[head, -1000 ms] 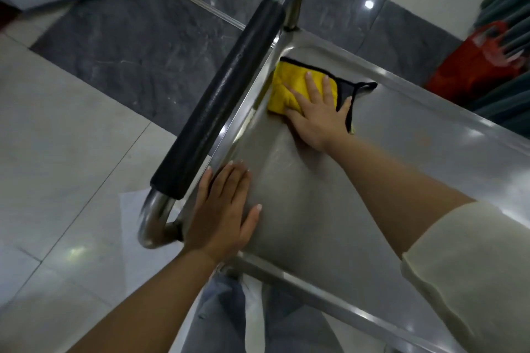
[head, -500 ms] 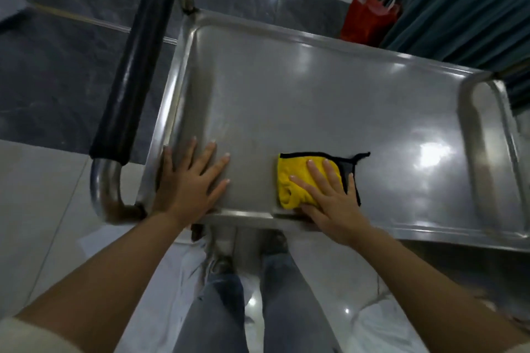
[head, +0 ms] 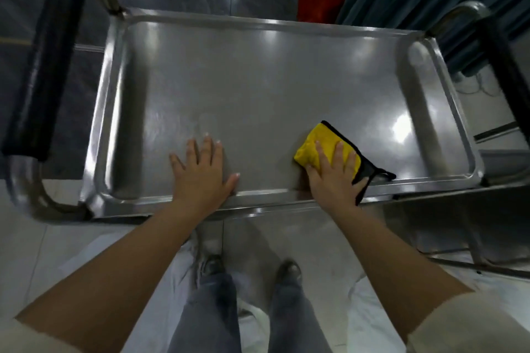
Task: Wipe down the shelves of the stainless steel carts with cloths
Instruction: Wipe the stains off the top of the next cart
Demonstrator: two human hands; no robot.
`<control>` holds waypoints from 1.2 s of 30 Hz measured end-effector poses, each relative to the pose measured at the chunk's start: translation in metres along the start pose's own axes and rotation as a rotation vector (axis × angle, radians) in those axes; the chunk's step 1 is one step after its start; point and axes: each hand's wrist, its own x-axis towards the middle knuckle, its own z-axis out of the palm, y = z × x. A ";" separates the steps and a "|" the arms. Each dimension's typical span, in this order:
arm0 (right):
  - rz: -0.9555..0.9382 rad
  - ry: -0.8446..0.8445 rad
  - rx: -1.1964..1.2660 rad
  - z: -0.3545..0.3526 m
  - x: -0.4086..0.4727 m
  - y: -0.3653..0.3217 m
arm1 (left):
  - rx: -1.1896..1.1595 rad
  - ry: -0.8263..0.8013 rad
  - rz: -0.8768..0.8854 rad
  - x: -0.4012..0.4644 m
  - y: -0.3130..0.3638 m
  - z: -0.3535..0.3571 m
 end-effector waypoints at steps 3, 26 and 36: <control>-0.212 -0.016 -0.064 -0.003 0.002 0.028 | -0.026 -0.034 0.086 0.012 0.067 -0.001; -0.334 0.016 -0.090 -0.079 0.094 0.282 | 0.102 -0.051 0.037 0.030 0.179 0.022; -0.285 -0.047 0.034 -0.077 0.027 0.260 | 0.065 -0.158 0.021 0.009 0.193 0.008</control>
